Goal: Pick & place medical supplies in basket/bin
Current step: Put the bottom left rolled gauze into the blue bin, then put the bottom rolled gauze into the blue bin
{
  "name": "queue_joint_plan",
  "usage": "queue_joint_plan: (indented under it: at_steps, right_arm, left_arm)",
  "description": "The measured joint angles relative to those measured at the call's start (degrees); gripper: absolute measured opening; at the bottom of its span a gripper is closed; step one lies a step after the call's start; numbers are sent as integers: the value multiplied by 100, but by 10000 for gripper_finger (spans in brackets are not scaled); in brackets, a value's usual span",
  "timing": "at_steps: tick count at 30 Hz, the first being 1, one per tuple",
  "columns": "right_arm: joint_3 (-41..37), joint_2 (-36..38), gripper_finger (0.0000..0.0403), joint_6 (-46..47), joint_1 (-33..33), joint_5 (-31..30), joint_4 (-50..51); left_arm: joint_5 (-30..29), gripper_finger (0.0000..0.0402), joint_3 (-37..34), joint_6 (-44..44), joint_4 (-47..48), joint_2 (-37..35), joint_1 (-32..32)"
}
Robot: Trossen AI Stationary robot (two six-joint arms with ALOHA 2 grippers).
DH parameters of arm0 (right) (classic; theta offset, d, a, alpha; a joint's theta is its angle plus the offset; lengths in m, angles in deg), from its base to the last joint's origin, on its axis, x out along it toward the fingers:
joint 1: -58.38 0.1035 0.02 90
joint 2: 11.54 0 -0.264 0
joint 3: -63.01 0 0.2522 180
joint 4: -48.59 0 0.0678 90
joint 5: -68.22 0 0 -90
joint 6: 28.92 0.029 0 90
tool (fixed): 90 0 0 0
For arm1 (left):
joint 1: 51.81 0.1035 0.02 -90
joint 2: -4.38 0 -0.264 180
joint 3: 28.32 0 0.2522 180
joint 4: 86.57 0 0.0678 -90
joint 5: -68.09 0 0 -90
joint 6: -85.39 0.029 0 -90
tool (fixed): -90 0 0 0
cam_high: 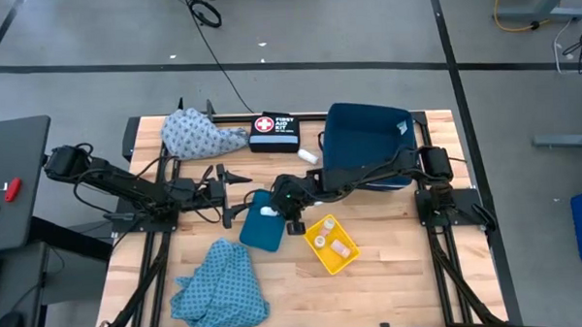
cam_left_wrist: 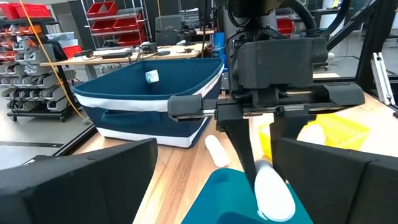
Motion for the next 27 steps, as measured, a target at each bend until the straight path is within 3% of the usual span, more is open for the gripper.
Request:
queue_joint_plan:
  at_steps: [12,27]
  right_arm:
    - [0,9,209,-238,4,-26,-56]
    - [4,434,228,-1123,-57,-1046,2423]
  left_arm:
    - [1,330,0,2,15,0,-1]
    - [1,330,0,15,109,0,0]
